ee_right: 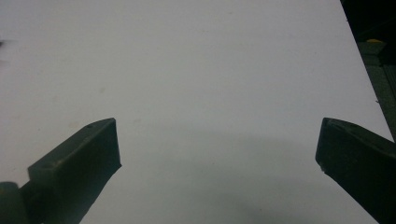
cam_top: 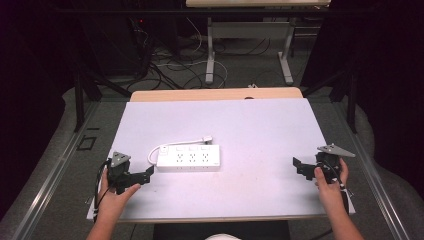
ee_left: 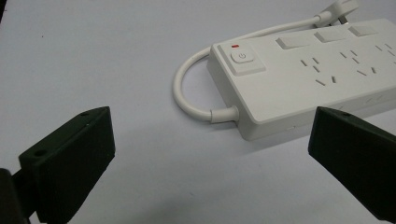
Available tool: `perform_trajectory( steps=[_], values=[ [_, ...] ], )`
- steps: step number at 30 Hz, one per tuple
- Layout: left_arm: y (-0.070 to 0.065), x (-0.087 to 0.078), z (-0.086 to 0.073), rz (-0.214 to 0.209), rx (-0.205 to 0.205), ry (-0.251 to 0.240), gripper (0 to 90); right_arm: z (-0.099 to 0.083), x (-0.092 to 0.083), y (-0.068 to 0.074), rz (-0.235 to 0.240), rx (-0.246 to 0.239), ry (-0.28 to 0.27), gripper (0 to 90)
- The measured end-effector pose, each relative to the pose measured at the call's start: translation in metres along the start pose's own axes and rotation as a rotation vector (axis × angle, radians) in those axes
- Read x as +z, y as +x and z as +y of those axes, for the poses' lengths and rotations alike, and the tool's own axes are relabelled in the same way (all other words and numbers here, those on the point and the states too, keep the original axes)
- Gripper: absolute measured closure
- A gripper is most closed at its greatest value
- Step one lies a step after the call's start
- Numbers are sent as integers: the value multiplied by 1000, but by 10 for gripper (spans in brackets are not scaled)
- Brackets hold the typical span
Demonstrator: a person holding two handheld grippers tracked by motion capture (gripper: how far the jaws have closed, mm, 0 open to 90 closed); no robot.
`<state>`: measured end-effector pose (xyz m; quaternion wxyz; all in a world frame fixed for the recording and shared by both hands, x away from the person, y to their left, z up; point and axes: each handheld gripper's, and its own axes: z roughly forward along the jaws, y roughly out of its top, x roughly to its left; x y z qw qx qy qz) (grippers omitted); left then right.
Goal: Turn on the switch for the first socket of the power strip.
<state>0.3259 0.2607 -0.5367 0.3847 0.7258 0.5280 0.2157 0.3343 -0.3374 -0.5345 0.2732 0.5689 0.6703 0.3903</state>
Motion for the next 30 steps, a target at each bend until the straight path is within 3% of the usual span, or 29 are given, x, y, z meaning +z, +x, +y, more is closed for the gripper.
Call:
perform_trajectory(
  steps=[7,17,30],
  values=[
    [0,1,0,-18,5,2,4,0,-2,5,14,-35,-2,0],
    [-5,0,0,-22,3,-4,13,-1,2,8,17,-39,0,0],
    [-16,1,3,-29,35,-4,160,-2,2,9,34,-37,11,0]
  ],
)
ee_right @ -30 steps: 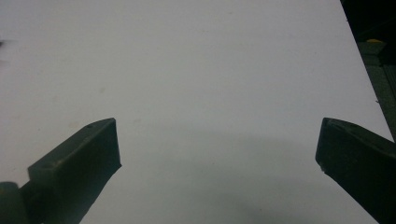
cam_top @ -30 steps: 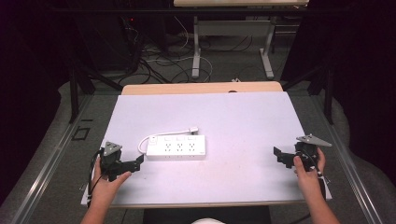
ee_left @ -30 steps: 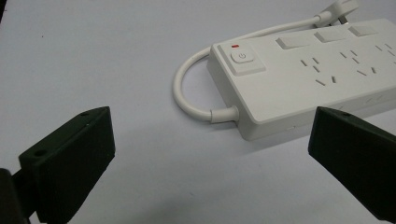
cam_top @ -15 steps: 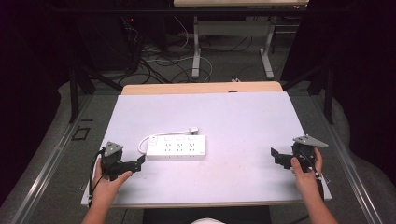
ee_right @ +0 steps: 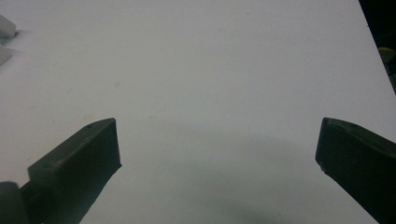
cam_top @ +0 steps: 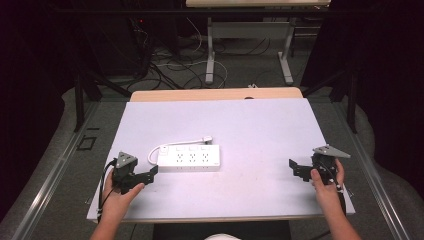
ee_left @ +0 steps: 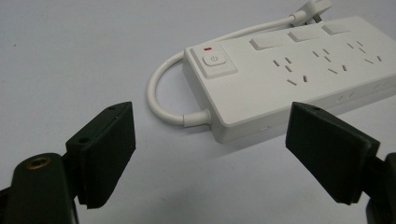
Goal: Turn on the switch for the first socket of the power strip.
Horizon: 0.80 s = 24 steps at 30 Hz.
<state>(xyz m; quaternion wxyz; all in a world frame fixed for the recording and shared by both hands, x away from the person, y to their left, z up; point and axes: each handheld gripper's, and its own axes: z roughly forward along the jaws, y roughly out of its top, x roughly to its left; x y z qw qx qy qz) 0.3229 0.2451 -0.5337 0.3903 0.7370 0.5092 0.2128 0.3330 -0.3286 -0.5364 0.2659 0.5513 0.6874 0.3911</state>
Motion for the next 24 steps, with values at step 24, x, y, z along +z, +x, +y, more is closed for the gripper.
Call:
perform_trajectory(
  steps=[24],
  values=[
    [-14,3,2,-29,85,2,331,-1,2,3,18,-1,11,3]
  ],
)
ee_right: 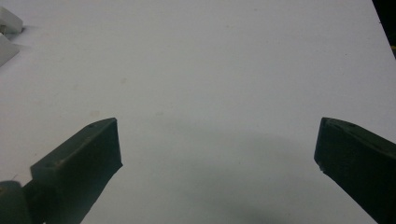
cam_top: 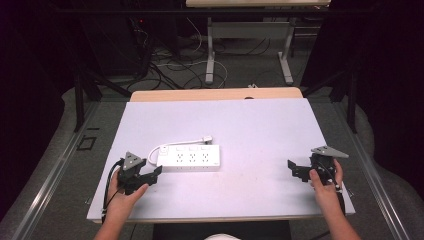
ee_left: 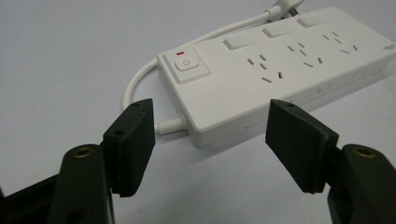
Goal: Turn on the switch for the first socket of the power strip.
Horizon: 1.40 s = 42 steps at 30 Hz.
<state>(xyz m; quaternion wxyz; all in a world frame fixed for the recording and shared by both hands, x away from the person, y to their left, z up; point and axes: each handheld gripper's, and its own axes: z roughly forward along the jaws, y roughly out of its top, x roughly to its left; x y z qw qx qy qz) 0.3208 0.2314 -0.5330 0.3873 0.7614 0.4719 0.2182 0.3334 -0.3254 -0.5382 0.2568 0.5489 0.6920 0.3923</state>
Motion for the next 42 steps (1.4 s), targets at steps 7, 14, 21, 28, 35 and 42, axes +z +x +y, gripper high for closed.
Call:
perform_trajectory(
  steps=[7,14,21,28,35,42],
  values=[
    [-1,0,1,2,22,9,338,0,0,1,2,-9,4,6],
    [-2,0,1,-10,19,19,392,0,1,2,6,-4,5,10],
    [-2,-1,2,-29,11,37,511,0,2,2,11,-18,9,14],
    [-2,-2,3,-53,0,50,604,0,2,2,9,-17,11,15],
    [-4,-2,5,-72,-3,62,716,-1,3,2,10,-15,8,16],
    [-7,-1,7,-66,-4,71,807,-1,2,3,14,-5,14,17]
  ],
)
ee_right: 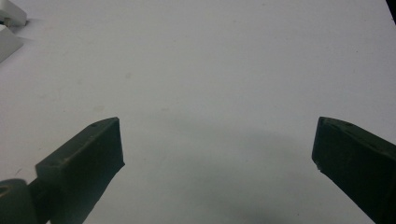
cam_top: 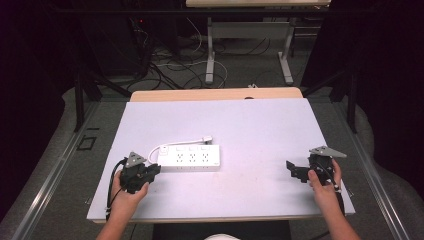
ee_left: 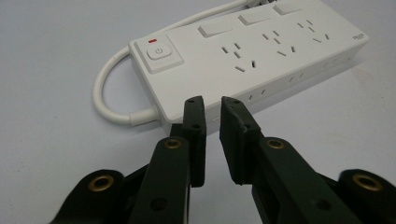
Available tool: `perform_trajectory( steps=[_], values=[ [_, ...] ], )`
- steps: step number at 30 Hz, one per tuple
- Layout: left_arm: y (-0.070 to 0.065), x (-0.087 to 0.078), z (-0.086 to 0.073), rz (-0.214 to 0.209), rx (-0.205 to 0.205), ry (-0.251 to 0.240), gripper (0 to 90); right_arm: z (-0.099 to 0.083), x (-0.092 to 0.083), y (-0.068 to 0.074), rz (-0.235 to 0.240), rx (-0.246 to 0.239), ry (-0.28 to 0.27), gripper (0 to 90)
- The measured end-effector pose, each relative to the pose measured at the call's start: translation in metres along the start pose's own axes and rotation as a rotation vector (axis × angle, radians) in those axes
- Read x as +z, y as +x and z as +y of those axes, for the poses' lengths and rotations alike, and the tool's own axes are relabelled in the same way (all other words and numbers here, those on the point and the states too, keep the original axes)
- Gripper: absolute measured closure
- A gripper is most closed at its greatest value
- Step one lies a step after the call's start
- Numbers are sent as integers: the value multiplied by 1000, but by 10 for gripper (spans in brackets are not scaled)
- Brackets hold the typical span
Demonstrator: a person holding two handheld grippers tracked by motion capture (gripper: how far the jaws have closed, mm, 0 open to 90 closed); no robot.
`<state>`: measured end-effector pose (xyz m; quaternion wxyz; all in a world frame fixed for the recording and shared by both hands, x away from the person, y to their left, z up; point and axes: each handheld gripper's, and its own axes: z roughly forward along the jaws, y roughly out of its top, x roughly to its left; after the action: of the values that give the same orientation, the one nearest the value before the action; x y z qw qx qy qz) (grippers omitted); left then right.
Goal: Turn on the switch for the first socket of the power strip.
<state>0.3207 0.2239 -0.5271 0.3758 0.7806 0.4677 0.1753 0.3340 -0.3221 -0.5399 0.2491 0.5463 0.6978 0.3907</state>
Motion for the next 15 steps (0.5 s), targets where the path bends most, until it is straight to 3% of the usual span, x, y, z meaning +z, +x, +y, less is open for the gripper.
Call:
perform_trajectory(
  steps=[5,7,9,15],
  values=[
    [0,-2,2,-12,-8,26,847,0,0,0,-1,2,1,17],
    [-1,-1,2,-4,-24,16,854,0,0,0,-1,2,1,18],
    [-2,0,3,-21,-54,27,865,0,0,0,-1,2,1,17],
    [-1,0,7,-48,-81,64,879,-1,0,0,-2,1,1,17]
  ],
)
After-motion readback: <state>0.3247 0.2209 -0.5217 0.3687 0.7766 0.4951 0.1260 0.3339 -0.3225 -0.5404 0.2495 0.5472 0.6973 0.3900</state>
